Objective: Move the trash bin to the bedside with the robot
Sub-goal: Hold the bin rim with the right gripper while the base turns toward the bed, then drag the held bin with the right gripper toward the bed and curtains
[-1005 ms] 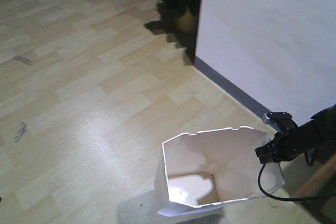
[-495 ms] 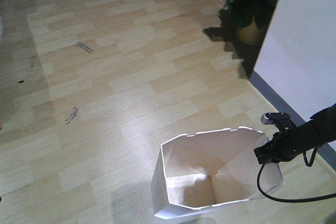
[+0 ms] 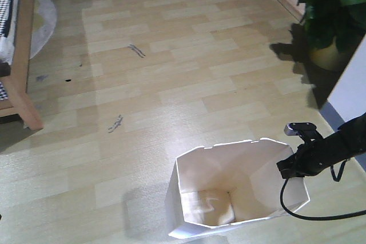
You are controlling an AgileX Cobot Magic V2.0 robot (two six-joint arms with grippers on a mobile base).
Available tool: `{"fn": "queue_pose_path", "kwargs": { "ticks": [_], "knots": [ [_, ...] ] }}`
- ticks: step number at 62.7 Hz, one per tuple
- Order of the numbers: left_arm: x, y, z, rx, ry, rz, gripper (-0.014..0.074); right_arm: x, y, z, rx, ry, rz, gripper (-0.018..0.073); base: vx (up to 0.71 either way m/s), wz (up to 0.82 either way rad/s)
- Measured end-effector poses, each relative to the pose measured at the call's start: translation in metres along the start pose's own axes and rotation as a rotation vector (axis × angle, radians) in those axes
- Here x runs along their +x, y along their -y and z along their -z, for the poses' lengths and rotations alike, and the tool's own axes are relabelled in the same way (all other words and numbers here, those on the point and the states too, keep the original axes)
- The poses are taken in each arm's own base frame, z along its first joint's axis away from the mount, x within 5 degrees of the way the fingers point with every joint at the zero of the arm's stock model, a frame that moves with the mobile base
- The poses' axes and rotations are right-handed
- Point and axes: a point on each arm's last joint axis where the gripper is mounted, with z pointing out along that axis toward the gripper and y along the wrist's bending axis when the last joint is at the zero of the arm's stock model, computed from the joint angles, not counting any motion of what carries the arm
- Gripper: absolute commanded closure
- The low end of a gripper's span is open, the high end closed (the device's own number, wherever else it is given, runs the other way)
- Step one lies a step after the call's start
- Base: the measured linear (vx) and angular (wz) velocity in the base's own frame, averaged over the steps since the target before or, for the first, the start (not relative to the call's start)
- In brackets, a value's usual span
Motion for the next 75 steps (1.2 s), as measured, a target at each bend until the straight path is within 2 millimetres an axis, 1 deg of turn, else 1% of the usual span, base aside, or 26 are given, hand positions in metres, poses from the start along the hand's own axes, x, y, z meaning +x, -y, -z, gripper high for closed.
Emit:
{"fn": "queue_pose_path", "kwargs": {
  "ticks": [45, 59, 75],
  "knots": [
    [0.0, 0.0, 0.0, 0.0, 0.0, 0.0, 0.0602, 0.0003, -0.0007, -0.0001, -0.007, -0.001, -0.001, 0.0564, 0.19, 0.34],
    [0.0, 0.0, 0.0, 0.0, 0.0, 0.0, 0.0602, 0.0003, -0.001, -0.0001, -0.011, -0.001, -0.001, 0.0564, 0.22, 0.14],
    [0.0, 0.0, 0.0, 0.0, 0.0, 0.0, 0.0602, 0.0003, -0.001, -0.0001, -0.011, -0.001, -0.001, 0.0564, 0.25, -0.04]
  ]
}}
